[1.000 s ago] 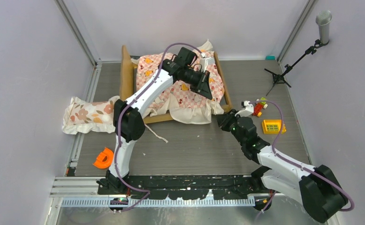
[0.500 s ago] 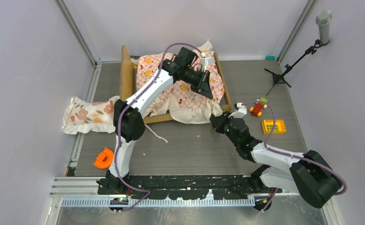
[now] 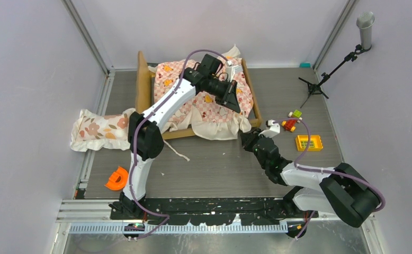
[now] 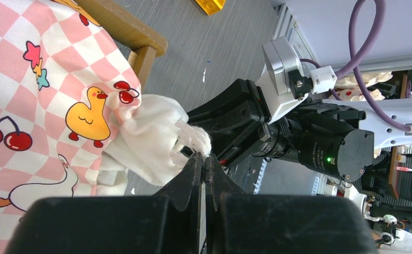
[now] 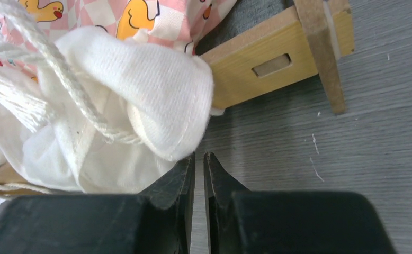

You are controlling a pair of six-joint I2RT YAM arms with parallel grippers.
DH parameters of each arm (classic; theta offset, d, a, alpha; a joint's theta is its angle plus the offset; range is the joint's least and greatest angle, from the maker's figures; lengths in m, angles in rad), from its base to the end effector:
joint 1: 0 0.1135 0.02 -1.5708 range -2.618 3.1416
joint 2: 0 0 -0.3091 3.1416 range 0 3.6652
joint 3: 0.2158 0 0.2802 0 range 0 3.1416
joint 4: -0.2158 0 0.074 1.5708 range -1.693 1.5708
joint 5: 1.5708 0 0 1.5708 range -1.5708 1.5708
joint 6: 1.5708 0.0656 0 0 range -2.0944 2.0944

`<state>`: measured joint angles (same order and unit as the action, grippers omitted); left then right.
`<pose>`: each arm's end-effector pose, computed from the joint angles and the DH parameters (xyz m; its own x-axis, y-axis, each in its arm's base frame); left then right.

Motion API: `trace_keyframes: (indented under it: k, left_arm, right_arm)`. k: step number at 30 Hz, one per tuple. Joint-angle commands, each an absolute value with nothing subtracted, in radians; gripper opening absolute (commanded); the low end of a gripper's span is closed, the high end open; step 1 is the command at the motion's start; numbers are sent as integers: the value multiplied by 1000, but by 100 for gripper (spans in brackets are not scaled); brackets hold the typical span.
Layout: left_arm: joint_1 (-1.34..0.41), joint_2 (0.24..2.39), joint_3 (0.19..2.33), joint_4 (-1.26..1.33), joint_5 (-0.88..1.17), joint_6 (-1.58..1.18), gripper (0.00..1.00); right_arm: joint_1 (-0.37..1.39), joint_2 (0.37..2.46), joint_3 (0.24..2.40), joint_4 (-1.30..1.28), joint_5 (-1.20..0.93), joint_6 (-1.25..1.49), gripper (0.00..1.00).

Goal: Set up the pet bed
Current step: Tie the ropes to the bed frame.

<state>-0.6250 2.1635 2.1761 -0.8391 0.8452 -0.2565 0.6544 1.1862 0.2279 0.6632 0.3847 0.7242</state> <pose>0.4134 -0.3588 0.3469 -0.7798 0.3550 -0.5157 0.6218 0.3429 -0.7041 0.2050 0.1262 0.1714 -0.3579 0.4995 -0.7890 -0.0563 0.8318 0.5521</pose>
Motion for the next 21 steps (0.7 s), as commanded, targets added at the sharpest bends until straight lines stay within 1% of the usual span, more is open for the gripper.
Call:
trace_keyframes:
  k: [1,5,10,14,21]
  left_arm:
    - [-616,2096,2176,-770,937,-287,0]
    - [-617,2095,2171,-770,938,-287,0]
    - [-615,2097,2165,-767,943,-287,0]
    - [-616,2097,2156,-759,949,-288,0]
    - [-617,2088,2129,-748,956,-291,0]
  right_arm:
    - [658,1236,253,853,474,698,17]
    - [658,1258,265,904,476,708,17]
    - [657,1204,258,899,508,708,18]
    - [658,1157,260,878,531,699,22]
    - [649,1167,278,882,564,694,25]
